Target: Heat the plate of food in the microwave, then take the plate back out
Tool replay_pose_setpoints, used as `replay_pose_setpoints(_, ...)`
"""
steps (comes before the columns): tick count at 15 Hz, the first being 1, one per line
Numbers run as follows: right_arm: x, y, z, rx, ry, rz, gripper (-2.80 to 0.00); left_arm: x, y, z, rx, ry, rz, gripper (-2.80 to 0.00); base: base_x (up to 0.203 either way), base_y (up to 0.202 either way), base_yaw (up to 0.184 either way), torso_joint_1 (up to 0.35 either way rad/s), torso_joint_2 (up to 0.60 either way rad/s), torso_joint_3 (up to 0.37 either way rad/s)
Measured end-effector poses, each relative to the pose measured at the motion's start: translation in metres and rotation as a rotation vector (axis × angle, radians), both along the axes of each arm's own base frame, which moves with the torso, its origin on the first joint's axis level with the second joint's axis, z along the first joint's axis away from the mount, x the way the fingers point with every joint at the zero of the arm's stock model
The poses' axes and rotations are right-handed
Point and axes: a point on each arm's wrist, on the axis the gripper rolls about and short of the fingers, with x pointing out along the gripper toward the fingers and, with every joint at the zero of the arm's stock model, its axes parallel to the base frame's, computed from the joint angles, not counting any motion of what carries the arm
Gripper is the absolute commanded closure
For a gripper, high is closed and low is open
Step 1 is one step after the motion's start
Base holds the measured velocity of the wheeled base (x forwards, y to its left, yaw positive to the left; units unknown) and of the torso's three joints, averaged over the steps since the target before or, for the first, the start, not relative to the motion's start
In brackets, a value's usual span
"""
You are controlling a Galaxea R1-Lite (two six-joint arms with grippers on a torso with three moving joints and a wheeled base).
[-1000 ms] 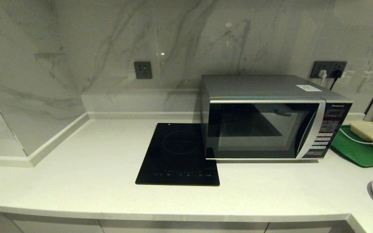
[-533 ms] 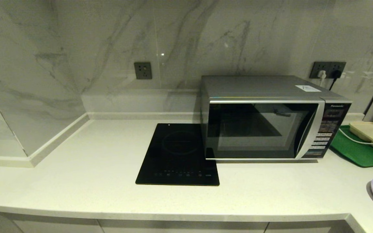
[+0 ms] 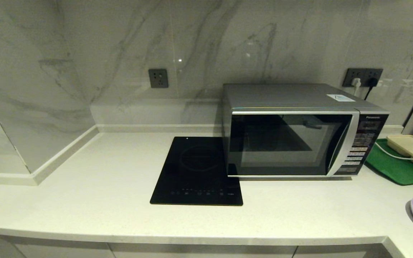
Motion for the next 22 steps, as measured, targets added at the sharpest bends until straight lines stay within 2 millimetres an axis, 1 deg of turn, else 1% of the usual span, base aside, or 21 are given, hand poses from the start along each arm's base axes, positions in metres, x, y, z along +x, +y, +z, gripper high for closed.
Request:
replay_pose_setpoints(2, 0.002, 0.000, -0.009, -0.021, -0.055, 0.006, 0.00, 0.000, 0.000, 0.000, 0.000, 0.000, 0.000, 0.00, 0.000, 0.000, 0.000, 0.000, 0.00, 0.000)
replay_pose_setpoints(3, 0.010, -0.001, -0.013, -0.033, -0.075, 0.008, 0.00, 0.000, 0.000, 0.000, 0.000, 0.000, 0.000, 0.00, 0.000, 0.000, 0.000, 0.000, 0.00, 0.000)
replay_pose_setpoints(5, 0.034, -0.001, -0.023, -0.065, -0.111, 0.009, 0.00, 0.000, 0.000, 0.000, 0.000, 0.000, 0.000, 0.00, 0.000, 0.000, 0.000, 0.000, 0.00, 0.000)
replay_pose_setpoints(7, 0.060, -0.001, -0.038, -0.104, -0.131, 0.014, 0.00, 0.000, 0.000, 0.000, -0.001, 0.000, 0.000, 0.00, 0.000, 0.000, 0.000, 0.000, 0.00, 0.000)
replay_pose_setpoints(10, 0.102, -0.001, -0.073, -0.152, -0.137, 0.015, 0.00, 0.000, 0.000, 0.000, 0.000, 0.000, 0.000, 0.00, 0.000, 0.000, 0.000, 0.000, 0.00, 0.000)
replay_pose_setpoints(13, 0.134, -0.002, -0.108, -0.174, -0.138, -0.005, 0.00, 0.000, 0.000, 0.000, 0.000, 0.000, 0.000, 0.00, 0.000, 0.000, 0.000, 0.000, 0.00, 0.000)
replay_pose_setpoints(15, 0.152, -0.002, -0.133, -0.203, -0.139, -0.022, 0.00, 0.000, 0.000, 0.000, -0.001, 0.000, 0.000, 0.00, 0.000, 0.000, 0.000, 0.000, 0.00, 0.000)
replay_pose_setpoints(16, 0.159, -0.002, -0.140, -0.223, -0.175, -0.027, 0.00, 0.000, 0.000, 0.000, 0.000, 0.000, 0.000, 0.00, 0.000, 0.000, 0.000, 0.000, 0.00, 0.000)
replay_pose_setpoints(18, 0.165, -0.002, -0.144, -0.267, -0.264, -0.020, 0.00, 0.000, 0.000, 0.000, 0.000, 0.000, 0.000, 0.00, 0.000, 0.000, 0.000, 0.000, 0.00, 0.000)
replay_pose_setpoints(22, 0.167, -0.002, -0.149, -0.340, -0.265, 0.013, 0.00, 0.000, 0.000, 0.000, 0.000, 0.000, 0.000, 0.00, 0.000, 0.000, 0.000, 0.000, 0.00, 0.000)
